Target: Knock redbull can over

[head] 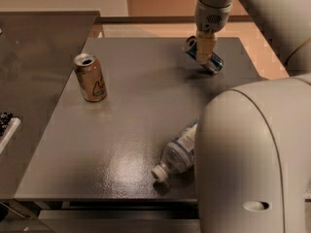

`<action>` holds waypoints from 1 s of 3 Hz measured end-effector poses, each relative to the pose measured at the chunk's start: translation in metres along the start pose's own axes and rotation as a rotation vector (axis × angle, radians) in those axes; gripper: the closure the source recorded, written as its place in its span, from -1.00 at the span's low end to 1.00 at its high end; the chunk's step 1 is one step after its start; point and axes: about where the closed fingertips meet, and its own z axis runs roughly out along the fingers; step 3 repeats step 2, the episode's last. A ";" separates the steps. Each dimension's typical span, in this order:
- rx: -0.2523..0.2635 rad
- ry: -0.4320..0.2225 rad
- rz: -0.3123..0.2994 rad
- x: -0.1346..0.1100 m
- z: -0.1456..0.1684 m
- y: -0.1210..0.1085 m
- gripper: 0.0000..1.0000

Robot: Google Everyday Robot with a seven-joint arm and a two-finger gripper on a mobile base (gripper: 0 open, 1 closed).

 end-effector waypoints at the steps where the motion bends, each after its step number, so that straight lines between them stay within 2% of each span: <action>1: 0.015 -0.006 0.001 -0.002 0.006 -0.005 -1.00; 3: 0.016 -0.006 0.001 -0.002 0.006 -0.005 -1.00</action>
Offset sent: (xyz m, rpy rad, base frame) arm 0.0046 0.0010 -0.0048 0.0026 -0.0111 -0.0013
